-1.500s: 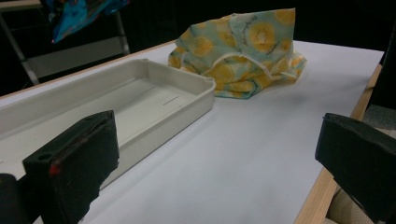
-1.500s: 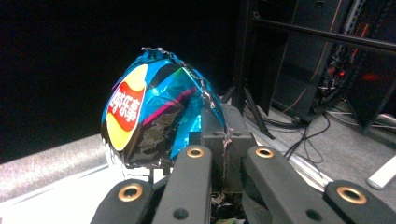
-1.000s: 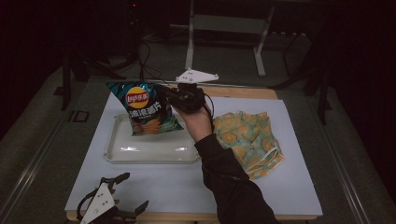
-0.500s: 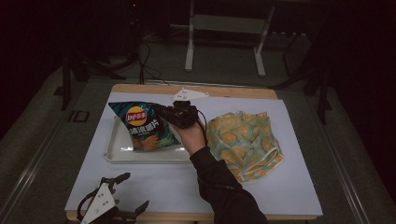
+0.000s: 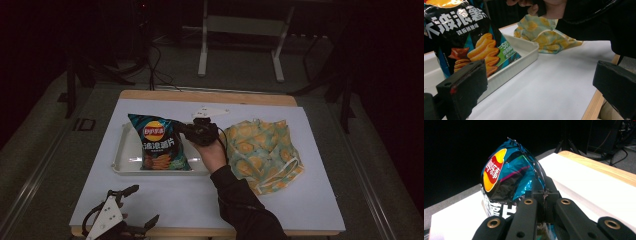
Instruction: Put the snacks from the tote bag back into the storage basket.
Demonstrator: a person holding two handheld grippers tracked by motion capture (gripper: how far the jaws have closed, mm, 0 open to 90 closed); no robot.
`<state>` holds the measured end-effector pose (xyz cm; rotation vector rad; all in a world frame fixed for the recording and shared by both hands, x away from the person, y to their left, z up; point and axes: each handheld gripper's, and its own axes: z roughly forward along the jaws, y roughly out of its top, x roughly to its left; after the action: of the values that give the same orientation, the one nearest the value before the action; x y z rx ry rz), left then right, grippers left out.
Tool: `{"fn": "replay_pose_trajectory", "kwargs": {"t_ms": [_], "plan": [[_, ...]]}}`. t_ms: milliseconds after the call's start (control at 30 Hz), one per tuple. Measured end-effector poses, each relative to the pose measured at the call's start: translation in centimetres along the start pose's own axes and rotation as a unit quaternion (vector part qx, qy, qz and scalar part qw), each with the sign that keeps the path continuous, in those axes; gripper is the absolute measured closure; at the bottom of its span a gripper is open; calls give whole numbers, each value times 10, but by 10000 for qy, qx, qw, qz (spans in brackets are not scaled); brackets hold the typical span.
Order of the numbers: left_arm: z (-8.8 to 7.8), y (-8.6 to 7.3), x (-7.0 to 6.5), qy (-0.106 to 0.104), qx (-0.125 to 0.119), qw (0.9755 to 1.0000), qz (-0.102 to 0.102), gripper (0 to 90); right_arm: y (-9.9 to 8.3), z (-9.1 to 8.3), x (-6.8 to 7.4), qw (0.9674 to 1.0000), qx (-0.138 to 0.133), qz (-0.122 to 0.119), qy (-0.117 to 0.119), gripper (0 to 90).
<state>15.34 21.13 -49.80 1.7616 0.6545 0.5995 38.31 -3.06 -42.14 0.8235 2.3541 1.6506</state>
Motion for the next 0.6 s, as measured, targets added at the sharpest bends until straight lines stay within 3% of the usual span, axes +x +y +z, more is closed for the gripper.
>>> {"fn": "replay_pose_trajectory", "kwargs": {"t_ms": [500,600], "plan": [[1,0,1,-24,16,10000,-5,1,-11,12,-26,9984,414,237,-313,896],[1,0,1,-19,4,10000,-9,1,-11,13,-28,9976,484,211,-451,808]]}}
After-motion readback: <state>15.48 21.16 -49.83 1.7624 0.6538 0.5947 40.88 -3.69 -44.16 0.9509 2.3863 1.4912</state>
